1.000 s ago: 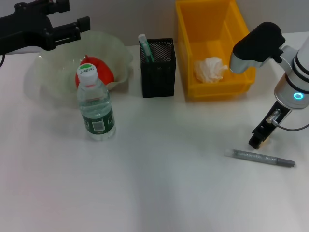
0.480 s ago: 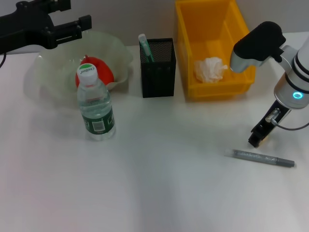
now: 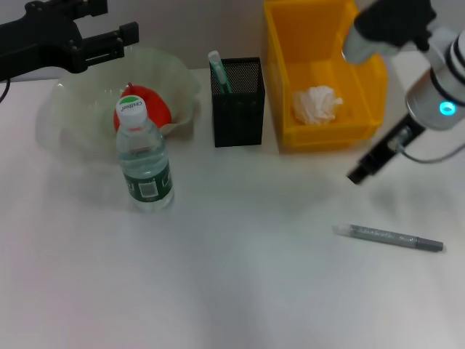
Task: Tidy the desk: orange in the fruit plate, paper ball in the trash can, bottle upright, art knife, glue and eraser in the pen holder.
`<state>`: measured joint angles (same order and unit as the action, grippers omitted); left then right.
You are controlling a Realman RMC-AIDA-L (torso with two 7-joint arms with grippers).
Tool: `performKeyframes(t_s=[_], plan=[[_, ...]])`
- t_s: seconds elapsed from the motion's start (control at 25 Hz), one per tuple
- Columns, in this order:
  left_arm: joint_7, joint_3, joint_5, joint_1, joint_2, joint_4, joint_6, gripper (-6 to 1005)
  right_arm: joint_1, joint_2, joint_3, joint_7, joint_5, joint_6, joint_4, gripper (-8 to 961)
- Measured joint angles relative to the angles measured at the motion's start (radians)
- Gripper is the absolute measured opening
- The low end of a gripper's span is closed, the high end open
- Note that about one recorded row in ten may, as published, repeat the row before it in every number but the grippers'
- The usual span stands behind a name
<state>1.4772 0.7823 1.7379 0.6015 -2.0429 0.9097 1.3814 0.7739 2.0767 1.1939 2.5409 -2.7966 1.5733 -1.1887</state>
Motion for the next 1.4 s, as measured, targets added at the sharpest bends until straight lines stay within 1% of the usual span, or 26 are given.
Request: performKeyframes(t_s=[0.12,0.2,0.28,0.32,0.36,0.44,0.48,0.52,0.56,0.68,0.72,0.76,0.8,0.84,0.88,0.92,0.96,1.12,1.16,1.32,1.4], plan=[[0.0,0.0,0.0,0.0,0.0,0.0,-0.001,724,-0.025,0.0,0.003,-0.015,0.065,0.019,-0.126,385],[0.0,0.0,0.0,-0.001,0.0,0.0,-0.001,724,-0.042,0.003,0.012,-0.016,0.081,-0.008,-0.199,385],[0.0,-0.001,0.0,-0.002,0.0,0.0,-0.002,723,-0.057,0.004,0.027,-0.016,0.098,-0.068,-0.238,385],[0.0,-0.001,0.0,-0.003,0.0,0.0,-0.004,723,-0.069,0.005,0.053,-0.016,0.109,-0.147,-0.253,385],[0.0,-0.001,0.0,-0.003,0.0,0.0,-0.004,723,-0.069,0.005,0.053,-0.016,0.109,-0.147,-0.253,385],[-0.001,-0.001,0.0,-0.003,0.0,0.0,-0.008,723,-0.078,0.006,0.083,-0.016,0.114,-0.236,-0.252,385],[-0.001,0.0,0.0,-0.003,0.0,0.0,-0.009,723,-0.08,0.006,0.099,-0.016,0.116,-0.284,-0.244,384],[-0.001,0.0,0.0,-0.003,0.0,0.0,-0.01,723,-0.079,0.006,0.128,-0.016,0.12,-0.373,-0.218,384],[-0.001,0.0,0.0,-0.003,0.0,0.0,-0.01,723,-0.079,0.006,0.128,-0.016,0.12,-0.373,-0.218,384],[-0.001,0.0,0.0,-0.002,0.0,0.0,-0.01,723,-0.067,0.006,0.163,-0.02,0.145,-0.49,-0.167,384],[-0.002,0.0,0.0,-0.002,0.0,0.0,-0.01,723,-0.052,0.004,0.176,-0.037,0.179,-0.551,-0.123,384],[-0.002,0.0,0.0,-0.001,0.0,0.0,-0.01,723,-0.052,0.004,0.176,-0.037,0.179,-0.551,-0.123,384],[-0.002,0.0,0.0,-0.001,0.0,0.0,-0.01,723,-0.036,0.003,0.175,-0.068,0.223,-0.601,-0.075,384],[-0.003,0.0,0.0,-0.001,0.0,0.0,-0.01,723,-0.036,0.003,0.175,-0.068,0.223,-0.601,-0.075,384],[-0.004,0.0,0.0,-0.001,0.0,0.0,-0.01,723,-0.027,0.003,0.172,-0.091,0.25,-0.63,-0.047,384],[-0.006,0.0,0.0,-0.001,0.0,0.0,-0.01,723,-0.012,0.002,0.168,-0.133,0.308,-0.68,0.008,384],[-0.007,0.0,0.0,-0.001,0.0,0.0,-0.01,723,-0.012,0.002,0.168,-0.133,0.308,-0.68,0.008,384],[-0.007,0.0,0.0,0.0,0.0,0.0,-0.009,723,0.027,0.0,0.149,-0.192,0.377,-0.725,0.109,383],[-0.007,0.0,0.0,0.0,0.0,0.0,-0.009,723,0.027,0.0,0.149,-0.192,0.377,-0.725,0.109,383],[-0.01,0.0,0.0,0.001,0.0,0.0,-0.008,723,0.059,0.0,0.142,-0.206,0.407,-0.745,0.192,383],[-0.01,0.0,0.0,0.001,0.0,0.0,-0.009,723,0.064,0.0,0.142,-0.217,0.421,-0.751,0.208,383]])
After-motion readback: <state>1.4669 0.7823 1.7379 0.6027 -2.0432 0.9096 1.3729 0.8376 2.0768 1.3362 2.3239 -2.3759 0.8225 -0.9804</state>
